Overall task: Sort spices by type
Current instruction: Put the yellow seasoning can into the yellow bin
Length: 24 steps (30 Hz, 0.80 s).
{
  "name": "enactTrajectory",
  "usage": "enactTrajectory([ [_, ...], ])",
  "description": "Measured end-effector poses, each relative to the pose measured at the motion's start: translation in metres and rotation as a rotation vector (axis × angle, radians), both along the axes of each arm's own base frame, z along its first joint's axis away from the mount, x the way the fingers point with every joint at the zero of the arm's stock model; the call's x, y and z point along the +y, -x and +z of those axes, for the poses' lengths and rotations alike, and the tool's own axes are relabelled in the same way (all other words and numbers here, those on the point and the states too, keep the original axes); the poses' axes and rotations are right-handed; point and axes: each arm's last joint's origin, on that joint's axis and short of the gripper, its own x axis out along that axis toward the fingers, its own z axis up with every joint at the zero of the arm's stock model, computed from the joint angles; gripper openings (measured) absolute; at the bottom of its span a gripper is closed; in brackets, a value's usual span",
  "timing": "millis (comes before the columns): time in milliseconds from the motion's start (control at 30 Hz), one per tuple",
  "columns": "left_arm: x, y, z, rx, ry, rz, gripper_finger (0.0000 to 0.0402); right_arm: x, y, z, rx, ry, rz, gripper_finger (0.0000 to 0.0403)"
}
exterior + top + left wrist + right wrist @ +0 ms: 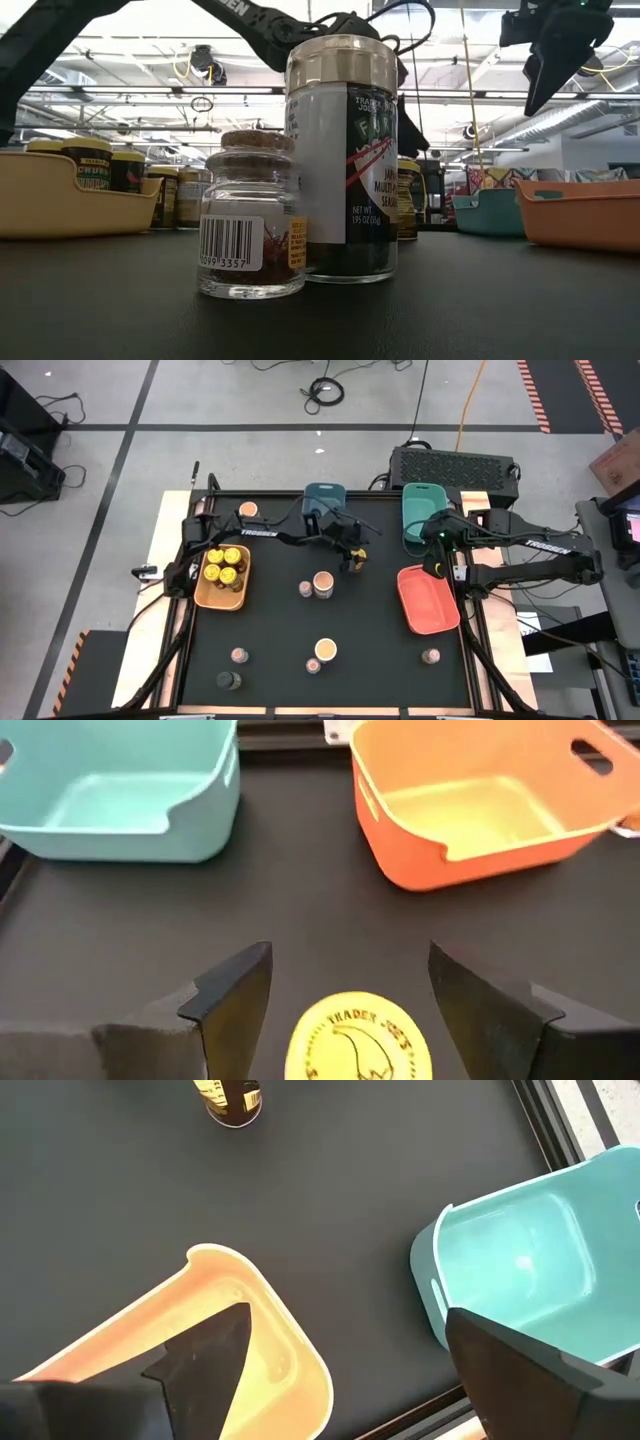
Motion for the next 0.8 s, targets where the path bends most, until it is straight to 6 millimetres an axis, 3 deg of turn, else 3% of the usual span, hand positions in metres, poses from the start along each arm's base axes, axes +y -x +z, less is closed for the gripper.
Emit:
enactTrajectory([
  [200,-0.011,-0.003,0.0,0.014,-0.146,0.099,0.0272,0.0,0.0,0.0,-0.001,-0.002,-0.001,0.0329],
  [367,-0.022,-0.005,0.0,0.013,-0.16,0.081,0.0272,0.0,0.0,0.0,-0.003,-0.004,-0.007,0.0329],
  [633,-0.018,-0.004,0.0,0.029,-0.172,0.254,0.0272,0.001,0.0,0.0,-0.01,-0.031,-0.006,0.0329],
  [800,-0.024,-0.006,0.001,0.009,-0.173,0.187,0.0272,0.001,0.0,0.0,-0.01,-0.032,-0.006,0.0329],
])
